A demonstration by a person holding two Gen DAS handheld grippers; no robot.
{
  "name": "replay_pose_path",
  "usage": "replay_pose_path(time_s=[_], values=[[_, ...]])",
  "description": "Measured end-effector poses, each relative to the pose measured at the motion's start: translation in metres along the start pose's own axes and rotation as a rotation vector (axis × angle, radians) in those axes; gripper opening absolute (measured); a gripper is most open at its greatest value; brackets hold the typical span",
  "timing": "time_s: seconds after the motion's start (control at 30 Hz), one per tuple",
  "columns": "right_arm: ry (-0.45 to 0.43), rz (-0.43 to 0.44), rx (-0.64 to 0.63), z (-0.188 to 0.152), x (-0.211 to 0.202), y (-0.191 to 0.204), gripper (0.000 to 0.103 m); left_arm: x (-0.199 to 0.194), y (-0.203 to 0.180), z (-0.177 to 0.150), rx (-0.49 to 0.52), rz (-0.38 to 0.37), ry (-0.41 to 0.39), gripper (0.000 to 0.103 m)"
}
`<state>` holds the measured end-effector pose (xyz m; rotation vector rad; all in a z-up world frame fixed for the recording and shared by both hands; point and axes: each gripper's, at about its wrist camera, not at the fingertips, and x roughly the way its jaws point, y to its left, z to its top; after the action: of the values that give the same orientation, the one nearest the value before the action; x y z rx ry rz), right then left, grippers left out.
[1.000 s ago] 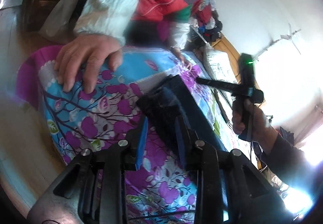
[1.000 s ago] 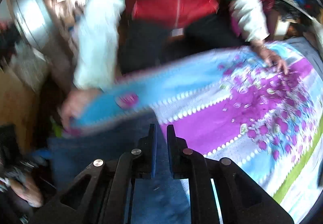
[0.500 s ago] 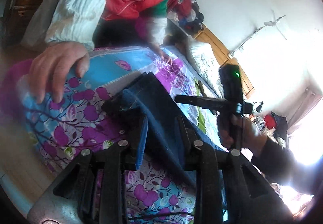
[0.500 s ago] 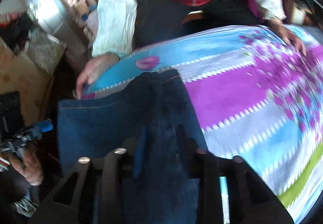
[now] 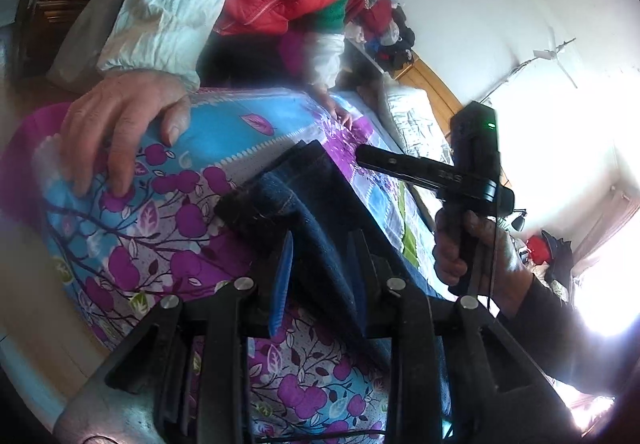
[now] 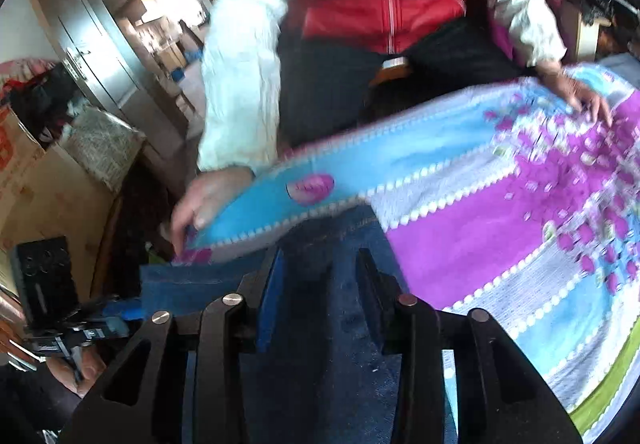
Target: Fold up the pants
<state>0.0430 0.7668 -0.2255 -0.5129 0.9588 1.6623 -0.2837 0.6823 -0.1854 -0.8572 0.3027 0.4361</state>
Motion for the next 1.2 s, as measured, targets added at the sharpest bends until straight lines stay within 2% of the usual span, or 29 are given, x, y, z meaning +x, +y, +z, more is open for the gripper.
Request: replay_pose_path(time_s=[0.13,0.2,0.3,0.4,0.5,0.57,0.6,0.67,0.77,0.93,1.1,1.2], values=[[0.156,0.039,-0.130,-0.022,0.033,0.036,0.034,0.001,-0.010,0.000,0.015,-0.030,0.000,0.029],[0.167,0.039,-0.129,-0.027,0.037,0.035,0.034,0.003,-0.017,0.001,0.038,-0.044,-0.007,0.029],[0.148,0.076,-0.074,-0.022,0.026,0.025,0.034,0.012,-0.021,0.007,0.046,-0.027,-0.006,0.029],[0.116,0.097,-0.092,-0.015,0.007,0.024,0.034,0.030,-0.015,0.013,0.061,0.132,0.027,0.029],[0.048,0.055,-0.075,-0.003,-0.012,0.006,0.034,0.034,0.005,0.011,-0.008,0.194,0.047,0.029],[0.063,-0.006,-0.047,0.002,-0.002,-0.011,0.035,0.033,0.011,0.007,-0.021,0.180,0.048,0.029],[0.077,-0.008,-0.043,0.004,0.003,-0.014,0.035,0.033,0.012,0.005,-0.019,0.180,0.049,0.029],[0.121,0.027,-0.039,0.007,0.017,-0.021,0.035,0.033,0.012,0.003,-0.007,0.185,0.051,0.029],[0.130,0.074,-0.049,0.008,0.025,-0.016,0.035,0.033,0.014,0.004,-0.016,0.172,0.052,0.029],[0.144,0.091,-0.050,0.007,0.031,-0.016,0.035,0.029,0.013,0.002,-0.009,0.163,0.052,0.029],[0.112,0.067,-0.079,0.011,0.034,-0.011,0.035,0.028,0.014,0.002,-0.011,0.154,0.052,0.029],[0.134,0.059,-0.100,0.013,0.043,-0.007,0.035,0.027,0.013,0.002,-0.013,0.151,0.051,0.029]])
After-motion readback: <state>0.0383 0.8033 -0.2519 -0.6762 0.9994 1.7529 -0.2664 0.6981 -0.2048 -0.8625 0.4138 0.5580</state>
